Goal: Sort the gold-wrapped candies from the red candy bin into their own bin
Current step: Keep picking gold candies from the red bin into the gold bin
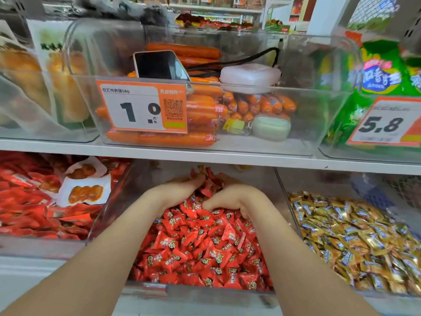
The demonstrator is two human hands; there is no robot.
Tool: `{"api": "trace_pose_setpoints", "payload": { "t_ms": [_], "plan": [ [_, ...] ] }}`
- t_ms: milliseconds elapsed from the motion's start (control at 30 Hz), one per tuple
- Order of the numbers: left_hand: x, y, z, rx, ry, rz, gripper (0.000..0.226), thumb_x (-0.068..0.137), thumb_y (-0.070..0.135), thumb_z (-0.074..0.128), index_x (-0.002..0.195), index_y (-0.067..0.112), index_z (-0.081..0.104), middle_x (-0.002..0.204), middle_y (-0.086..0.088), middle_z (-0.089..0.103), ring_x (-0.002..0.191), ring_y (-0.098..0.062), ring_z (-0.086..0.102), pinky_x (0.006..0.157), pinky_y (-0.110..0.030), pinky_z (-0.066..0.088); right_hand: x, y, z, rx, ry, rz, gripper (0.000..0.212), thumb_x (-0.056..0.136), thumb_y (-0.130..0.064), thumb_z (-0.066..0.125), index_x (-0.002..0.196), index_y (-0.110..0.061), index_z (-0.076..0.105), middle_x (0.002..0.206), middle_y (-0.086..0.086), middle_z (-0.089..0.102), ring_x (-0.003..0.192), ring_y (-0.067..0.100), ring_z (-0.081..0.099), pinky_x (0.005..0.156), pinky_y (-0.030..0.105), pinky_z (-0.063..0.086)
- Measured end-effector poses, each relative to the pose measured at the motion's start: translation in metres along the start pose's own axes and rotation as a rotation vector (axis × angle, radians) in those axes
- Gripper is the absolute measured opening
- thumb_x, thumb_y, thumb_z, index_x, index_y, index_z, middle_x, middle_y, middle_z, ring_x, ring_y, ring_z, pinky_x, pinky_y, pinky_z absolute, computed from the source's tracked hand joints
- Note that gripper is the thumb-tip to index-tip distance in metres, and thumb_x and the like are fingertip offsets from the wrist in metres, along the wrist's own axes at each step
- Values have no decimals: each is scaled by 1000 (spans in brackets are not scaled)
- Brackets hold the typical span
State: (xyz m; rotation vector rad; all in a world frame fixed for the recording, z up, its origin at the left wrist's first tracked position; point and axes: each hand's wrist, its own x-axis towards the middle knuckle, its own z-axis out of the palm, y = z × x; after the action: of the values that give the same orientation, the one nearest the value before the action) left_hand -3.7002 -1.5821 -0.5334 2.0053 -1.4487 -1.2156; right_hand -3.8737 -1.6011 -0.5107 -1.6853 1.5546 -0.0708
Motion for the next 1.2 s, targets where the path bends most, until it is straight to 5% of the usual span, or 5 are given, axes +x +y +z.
{"api": "trace_pose_setpoints", "payload": {
  "t_ms": [233, 467, 600, 867, 1200],
  "plan": [
    [-22, 3, -13, -164, -22, 48, 58, 92, 77, 49, 128, 37, 70, 125, 2, 74, 111, -21, 72, 107, -43, 52, -15, 0, -7, 91, 56, -247, 76, 69, -15, 88, 133, -32, 54, 109, -8, 65, 98, 14, 65, 68, 23, 53],
    [-75, 8, -19, 92, 113, 320, 31, 104, 39, 47, 85, 21, 63, 92, 5, 66, 86, -11, 59, 82, -36, 46, -54, 12, -8, 26, 82, -545, 86, 63, -13, 88, 135, -43, 52, 125, -14, 63, 104, 4, 66, 88, 23, 58],
    [-100, -7, -23, 315, -7, 413, 17, 96, 52, 51, 104, 37, 56, 106, 8, 59, 107, -15, 58, 99, -40, 46, -84, 23, 2, 42, -15, -662, 79, 68, -12, 82, 135, -43, 55, 130, -10, 59, 93, -3, 64, 80, 18, 52],
    [-119, -40, -22, 643, -186, 318, 102, 72, 87, 66, 149, 59, 6, 149, 26, 15, 138, -27, 30, 118, -46, 35, -91, 38, 33, -315, -18, -658, 100, 65, -62, 86, 146, -64, 28, 154, -12, 28, 150, 23, 23, 127, 51, 20],
    [-88, -42, 0, 680, -63, 320, 113, 69, 72, 72, 155, 57, 0, 155, 21, 10, 135, -38, 31, 112, -60, 34, -64, 36, 36, -484, 99, -522, 98, 71, -56, 78, 149, -60, 19, 139, -8, 36, 121, 32, 40, 108, 54, 42]
  ]
}}
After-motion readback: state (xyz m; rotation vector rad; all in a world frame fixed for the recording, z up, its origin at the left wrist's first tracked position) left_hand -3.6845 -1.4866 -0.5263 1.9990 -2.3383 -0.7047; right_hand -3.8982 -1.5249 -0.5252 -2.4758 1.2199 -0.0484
